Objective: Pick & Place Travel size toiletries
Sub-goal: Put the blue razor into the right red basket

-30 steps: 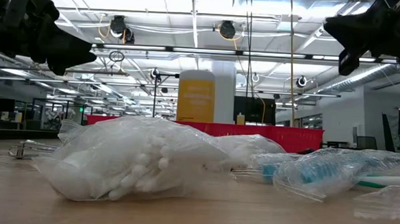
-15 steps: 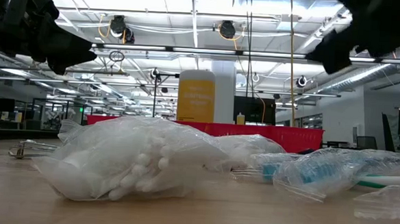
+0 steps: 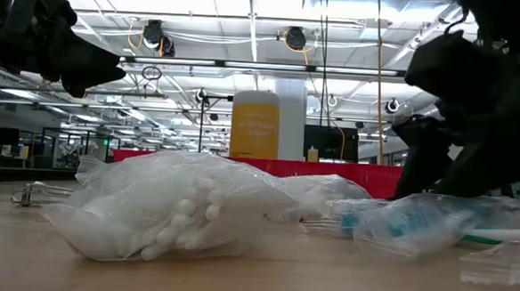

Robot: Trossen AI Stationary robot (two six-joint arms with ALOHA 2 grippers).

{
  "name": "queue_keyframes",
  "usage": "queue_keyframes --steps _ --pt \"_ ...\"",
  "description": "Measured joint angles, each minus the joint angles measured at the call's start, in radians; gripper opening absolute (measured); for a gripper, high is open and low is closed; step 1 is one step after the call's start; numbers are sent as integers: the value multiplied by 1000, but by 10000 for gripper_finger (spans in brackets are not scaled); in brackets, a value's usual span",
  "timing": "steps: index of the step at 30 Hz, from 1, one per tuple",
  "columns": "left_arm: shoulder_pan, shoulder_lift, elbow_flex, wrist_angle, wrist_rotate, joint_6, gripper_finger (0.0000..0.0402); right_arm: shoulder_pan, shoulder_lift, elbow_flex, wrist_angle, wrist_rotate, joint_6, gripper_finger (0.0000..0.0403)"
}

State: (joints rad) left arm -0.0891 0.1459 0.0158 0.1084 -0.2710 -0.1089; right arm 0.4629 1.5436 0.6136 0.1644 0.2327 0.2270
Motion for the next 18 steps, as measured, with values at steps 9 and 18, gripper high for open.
queue_keyframes --steps 9,18 --pt "0 0 0 -1 0 0 186 -1 60 3 3 -22 3 177" --pt "0 0 0 -1 0 0 186 -3 61 3 -21 -64 1 99"
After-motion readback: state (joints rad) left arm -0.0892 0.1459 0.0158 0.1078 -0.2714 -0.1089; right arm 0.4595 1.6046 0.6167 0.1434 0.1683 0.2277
